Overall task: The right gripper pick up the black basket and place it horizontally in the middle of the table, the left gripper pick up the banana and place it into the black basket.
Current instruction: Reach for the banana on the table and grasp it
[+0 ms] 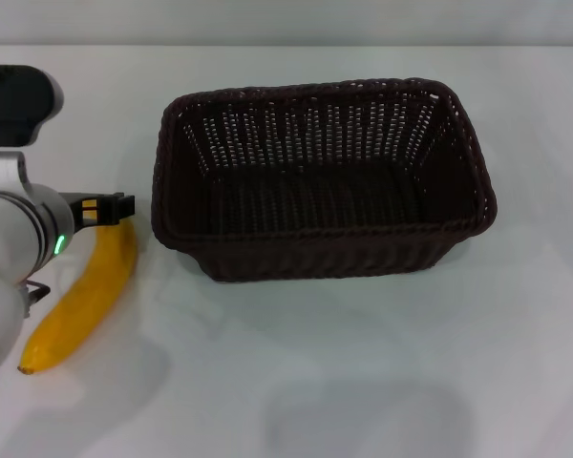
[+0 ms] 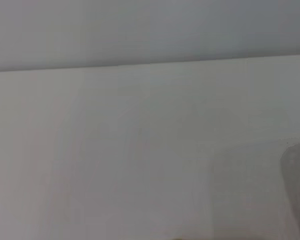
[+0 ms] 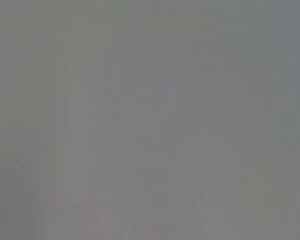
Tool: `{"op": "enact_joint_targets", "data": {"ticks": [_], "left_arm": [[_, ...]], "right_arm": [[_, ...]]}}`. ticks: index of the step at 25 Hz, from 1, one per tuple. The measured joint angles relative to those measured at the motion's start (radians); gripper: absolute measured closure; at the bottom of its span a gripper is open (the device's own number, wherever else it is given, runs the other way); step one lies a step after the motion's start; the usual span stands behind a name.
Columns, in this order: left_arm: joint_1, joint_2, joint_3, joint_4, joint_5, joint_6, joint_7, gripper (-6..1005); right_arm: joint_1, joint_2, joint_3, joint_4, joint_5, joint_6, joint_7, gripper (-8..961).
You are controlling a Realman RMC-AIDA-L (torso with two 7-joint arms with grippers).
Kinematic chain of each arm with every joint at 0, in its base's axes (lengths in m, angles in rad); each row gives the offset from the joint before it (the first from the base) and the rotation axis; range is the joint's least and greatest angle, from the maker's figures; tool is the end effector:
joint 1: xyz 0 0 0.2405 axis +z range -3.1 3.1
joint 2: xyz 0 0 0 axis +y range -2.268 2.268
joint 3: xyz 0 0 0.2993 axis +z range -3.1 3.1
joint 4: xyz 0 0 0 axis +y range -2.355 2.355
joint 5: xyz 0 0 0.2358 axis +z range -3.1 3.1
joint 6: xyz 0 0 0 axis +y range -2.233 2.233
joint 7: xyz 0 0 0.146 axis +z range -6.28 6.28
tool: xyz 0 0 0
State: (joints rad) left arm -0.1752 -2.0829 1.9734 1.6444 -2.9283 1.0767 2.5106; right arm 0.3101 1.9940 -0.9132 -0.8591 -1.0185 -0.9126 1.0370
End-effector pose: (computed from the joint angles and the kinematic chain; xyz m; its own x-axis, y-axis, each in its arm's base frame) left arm -0.2459 0.3472 -0.0418 0.5209 0.7331 0.4373 0.6176 0.0300 -0.7859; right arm 0.3549 0.4143 0.1375 0.7256 0.1192 -0.6777 -0.6363 -0.2586 -0.7268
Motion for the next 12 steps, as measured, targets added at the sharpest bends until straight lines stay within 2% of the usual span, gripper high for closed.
{"op": "enact_joint_targets", "data": {"ticks": [12], "left_arm": [[-0.007, -0.004, 0.044, 0.002, -0.003, 0.055, -0.042, 195]], "right_arm": [[0.000, 0.001, -0.005, 0.002, 0.000, -0.001, 0.000, 113]]}}
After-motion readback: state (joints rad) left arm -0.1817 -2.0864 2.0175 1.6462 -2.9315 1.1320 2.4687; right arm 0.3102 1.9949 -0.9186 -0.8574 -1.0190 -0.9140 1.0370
